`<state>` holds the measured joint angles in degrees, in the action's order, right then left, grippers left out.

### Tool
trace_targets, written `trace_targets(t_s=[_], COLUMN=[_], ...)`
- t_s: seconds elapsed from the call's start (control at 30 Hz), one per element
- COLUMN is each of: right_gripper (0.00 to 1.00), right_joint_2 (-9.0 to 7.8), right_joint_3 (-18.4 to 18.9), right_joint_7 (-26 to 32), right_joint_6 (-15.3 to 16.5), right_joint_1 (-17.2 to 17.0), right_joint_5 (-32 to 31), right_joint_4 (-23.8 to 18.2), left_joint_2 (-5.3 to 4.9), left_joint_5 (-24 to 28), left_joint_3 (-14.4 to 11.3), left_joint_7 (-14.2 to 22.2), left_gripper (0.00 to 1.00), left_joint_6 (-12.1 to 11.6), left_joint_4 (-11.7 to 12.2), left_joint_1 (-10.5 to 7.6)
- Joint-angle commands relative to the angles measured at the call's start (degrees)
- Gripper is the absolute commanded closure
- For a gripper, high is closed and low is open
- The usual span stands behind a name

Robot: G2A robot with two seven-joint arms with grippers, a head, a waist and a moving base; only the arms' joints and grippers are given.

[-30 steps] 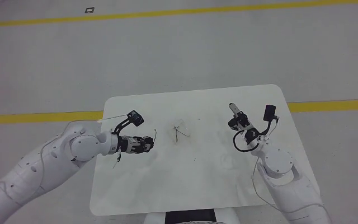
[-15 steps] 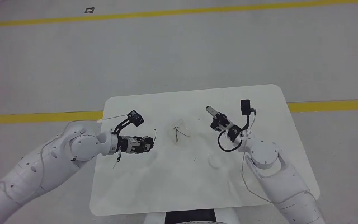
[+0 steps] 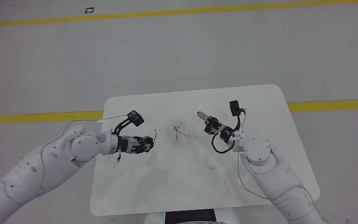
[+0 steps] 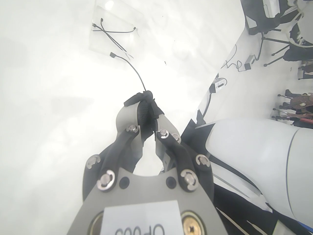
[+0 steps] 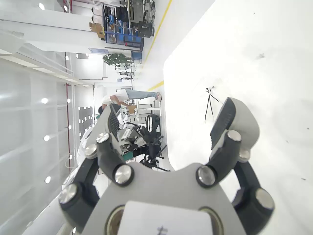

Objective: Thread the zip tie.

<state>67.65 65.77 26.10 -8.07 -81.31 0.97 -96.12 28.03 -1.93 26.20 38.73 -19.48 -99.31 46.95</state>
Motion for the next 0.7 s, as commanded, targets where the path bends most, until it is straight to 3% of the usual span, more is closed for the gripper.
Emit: trace_targets(t_s=[0.0,0.33,0.4,0.67], right_gripper=[0.00,0.00,0.00,0.00], right_joint_2=[0.19,1.49,1.49,1.49], right_joint_3=[-1.2,-7.8,-8.0,-8.0], right_joint_7=[2.1,9.3,10.1,10.1], right_joint_6=[0.2,-0.5,1.1,1.1], right_joint_1=[1.9,7.9,8.0,8.0], right_joint_5=[-0.1,0.6,0.6,0.6], right_joint_4=[1.6,8.3,8.1,8.1], left_joint_2=[0.00,0.00,0.00,0.00], left_joint_5=[0.0,0.0,0.0,0.0], left_joint_3=[0.0,0.0,0.0,0.0], left_joint_7=[0.0,0.0,0.0,0.0], left_gripper=[1.00,1.00,1.00,1.00], left_joint_6=[0.0,0.0,0.0,0.0], left_joint_4=[0.0,0.0,0.0,0.0], left_joint_1=[0.00,0.00,0.00,0.00])
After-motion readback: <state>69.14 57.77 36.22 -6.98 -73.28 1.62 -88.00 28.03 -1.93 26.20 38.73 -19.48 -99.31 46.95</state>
